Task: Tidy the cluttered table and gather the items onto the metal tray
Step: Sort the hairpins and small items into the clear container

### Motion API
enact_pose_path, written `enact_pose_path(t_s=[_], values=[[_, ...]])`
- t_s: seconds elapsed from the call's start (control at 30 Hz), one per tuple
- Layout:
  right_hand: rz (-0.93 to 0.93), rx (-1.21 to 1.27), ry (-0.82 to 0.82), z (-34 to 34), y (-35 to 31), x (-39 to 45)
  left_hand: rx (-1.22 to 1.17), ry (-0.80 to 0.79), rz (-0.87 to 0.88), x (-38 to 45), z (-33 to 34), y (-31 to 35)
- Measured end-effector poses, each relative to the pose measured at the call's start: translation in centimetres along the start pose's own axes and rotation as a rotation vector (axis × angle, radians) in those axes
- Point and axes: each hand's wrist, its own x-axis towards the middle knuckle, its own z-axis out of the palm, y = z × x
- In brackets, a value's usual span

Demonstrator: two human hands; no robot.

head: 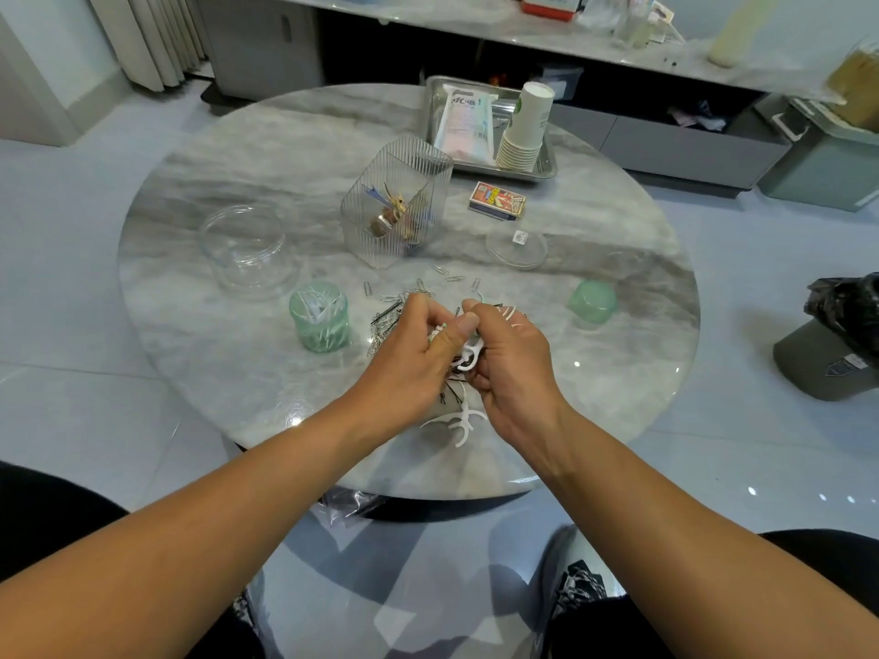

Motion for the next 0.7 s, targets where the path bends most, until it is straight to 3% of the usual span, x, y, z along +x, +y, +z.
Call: enact_pose_path(t_s=[0.1, 0.2, 0.33, 0.7], values=[[0.023, 0.031, 0.024, 0.1, 0.3, 0.1, -0.007, -0.051, 0.027, -0.5, 0.3, 0.0], [0.104, 0.087, 0.023, 0.1, 0.3, 0.2, 0.130, -0.054, 0.125, -1.0, 0.7, -0.1], [0.189, -0.032, -0.008, 0.1, 0.2, 0.3, 0.222, -0.029, 0.177, -1.1, 0.6, 0.1], [0.186, -0.111, 0.029, -0.1, 0.6, 0.4, 0.458, 0.012, 0.250, -1.5, 0.6, -0.4]])
